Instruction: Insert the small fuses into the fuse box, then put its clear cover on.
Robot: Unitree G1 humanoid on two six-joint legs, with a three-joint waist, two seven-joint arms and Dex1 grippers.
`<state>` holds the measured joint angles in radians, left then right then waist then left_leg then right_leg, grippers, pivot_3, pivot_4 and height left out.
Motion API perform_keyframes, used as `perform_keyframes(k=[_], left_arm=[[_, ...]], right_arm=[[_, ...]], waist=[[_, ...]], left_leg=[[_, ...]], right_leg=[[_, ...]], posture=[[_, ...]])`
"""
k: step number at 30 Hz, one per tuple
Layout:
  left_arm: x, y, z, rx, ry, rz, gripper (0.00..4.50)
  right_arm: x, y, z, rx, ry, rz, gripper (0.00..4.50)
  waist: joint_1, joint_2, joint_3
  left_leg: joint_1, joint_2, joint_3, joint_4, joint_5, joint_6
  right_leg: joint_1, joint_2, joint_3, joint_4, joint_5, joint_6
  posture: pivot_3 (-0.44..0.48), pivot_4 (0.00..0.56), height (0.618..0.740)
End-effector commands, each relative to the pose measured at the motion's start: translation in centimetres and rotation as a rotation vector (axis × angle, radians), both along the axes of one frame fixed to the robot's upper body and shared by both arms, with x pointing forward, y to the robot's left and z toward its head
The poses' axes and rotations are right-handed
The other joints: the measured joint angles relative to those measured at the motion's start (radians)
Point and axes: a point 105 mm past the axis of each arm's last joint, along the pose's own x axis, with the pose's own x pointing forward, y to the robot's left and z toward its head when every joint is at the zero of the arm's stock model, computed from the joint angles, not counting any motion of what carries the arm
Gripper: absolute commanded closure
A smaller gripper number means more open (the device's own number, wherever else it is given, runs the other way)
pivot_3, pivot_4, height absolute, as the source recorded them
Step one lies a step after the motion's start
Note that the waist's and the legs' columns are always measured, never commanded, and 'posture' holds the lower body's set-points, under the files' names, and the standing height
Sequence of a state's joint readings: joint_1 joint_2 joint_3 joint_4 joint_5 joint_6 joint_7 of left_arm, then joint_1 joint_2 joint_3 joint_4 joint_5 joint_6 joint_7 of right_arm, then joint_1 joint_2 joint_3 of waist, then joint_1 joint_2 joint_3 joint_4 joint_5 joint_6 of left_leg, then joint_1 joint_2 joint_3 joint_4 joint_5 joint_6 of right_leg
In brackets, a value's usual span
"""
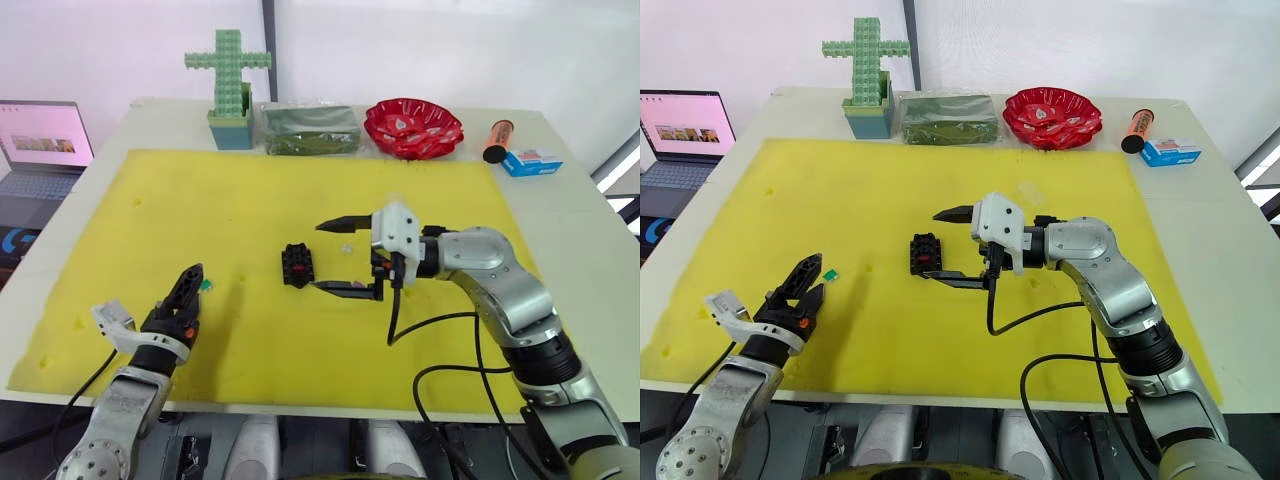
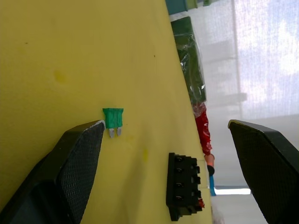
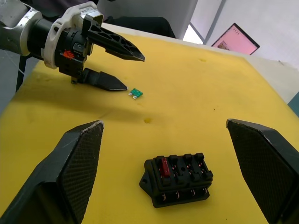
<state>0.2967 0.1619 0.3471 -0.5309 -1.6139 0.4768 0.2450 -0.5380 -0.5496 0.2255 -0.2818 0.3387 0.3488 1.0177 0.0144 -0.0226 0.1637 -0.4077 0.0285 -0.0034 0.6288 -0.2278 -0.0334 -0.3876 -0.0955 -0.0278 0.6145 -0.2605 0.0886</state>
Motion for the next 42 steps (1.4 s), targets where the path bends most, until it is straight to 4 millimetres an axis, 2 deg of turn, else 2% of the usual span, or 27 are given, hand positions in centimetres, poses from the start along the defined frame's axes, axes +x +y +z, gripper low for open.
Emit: perform_keyframes(k=[1, 8, 18, 23, 36, 39, 42], left_arm=[[0.1, -1.4, -0.3, -0.013, 0.054, -0.053, 0.03], [0.6, -2.2, -0.5, -0.055, 0.118, -0.081, 0.03], [1.2, -2.8, -0.9, -0.009, 0.110, -0.189, 0.03], [1.6, -2.0, -1.6, 0.023, 0.107, -0.162, 0.03], [1.5, -0.9, -3.0, 0.021, 0.098, -0.112, 0.03], [1.4, -0.5, -3.8, 0.001, 0.128, -0.079, 0.59], [1.4, -0.1, -4.3, -0.008, 0.147, -0.058, 1.62]], right_arm=[[-0.5, 0.1, 1.5, 0.020, -0.066, 0.017, 0.00], [-0.5, 0.2, 1.8, 0.022, -0.070, 0.016, 0.00], [-0.5, 0.3, 1.7, 0.024, -0.071, 0.013, 0.00], [-0.5, 0.2, 1.7, 0.023, -0.071, 0.011, 0.00], [-0.6, 0.0, 1.6, 0.017, -0.072, 0.006, 0.00], [-0.6, 0.1, 1.6, 0.017, -0.071, 0.008, 0.00], [-0.7, 0.0, 1.5, 0.016, -0.070, 0.009, 0.00]], waist=[[0.000, 0.000, 0.000], [0.002, 0.002, -0.001], [0.008, 0.003, -0.001], [0.025, 0.004, -0.001], [0.025, 0.011, -0.005], [0.025, 0.011, -0.005], [0.024, 0.011, -0.005]], left_leg=[[0.000, 0.000, 0.000, 0.000, 0.000, 0.000], [0.000, 0.000, 0.000, 0.000, 0.000, 0.000], [0.000, -0.001, 0.000, 0.000, 0.000, 0.000], [0.000, -0.001, 0.000, 0.000, 0.000, 0.000], [0.000, 0.000, 0.000, 0.000, 0.000, 0.000], [0.000, 0.000, 0.000, 0.000, 0.000, 0.000], [0.000, 0.000, 0.000, 0.000, 0.000, 0.000]], right_leg=[[0.000, 0.000, 0.000, 0.000, 0.000, 0.000], [0.001, -0.001, 0.000, -0.001, 0.000, 0.000], [0.000, -0.001, 0.000, -0.001, 0.000, 0.000], [-0.002, -0.001, 0.000, -0.002, 0.000, 0.000], [-0.003, -0.002, -0.001, -0.003, 0.000, 0.000], [-0.003, -0.002, -0.001, -0.003, 0.000, 0.000], [-0.004, -0.002, -0.001, -0.003, 0.000, 0.000]], posture=[[0.000, 0.150, 0.740], [0.000, 0.150, 0.740], [0.000, 0.150, 0.740], [0.000, 0.150, 0.740], [0.000, 0.150, 0.740], [0.000, 0.150, 0.740], [0.000, 0.150, 0.740]])
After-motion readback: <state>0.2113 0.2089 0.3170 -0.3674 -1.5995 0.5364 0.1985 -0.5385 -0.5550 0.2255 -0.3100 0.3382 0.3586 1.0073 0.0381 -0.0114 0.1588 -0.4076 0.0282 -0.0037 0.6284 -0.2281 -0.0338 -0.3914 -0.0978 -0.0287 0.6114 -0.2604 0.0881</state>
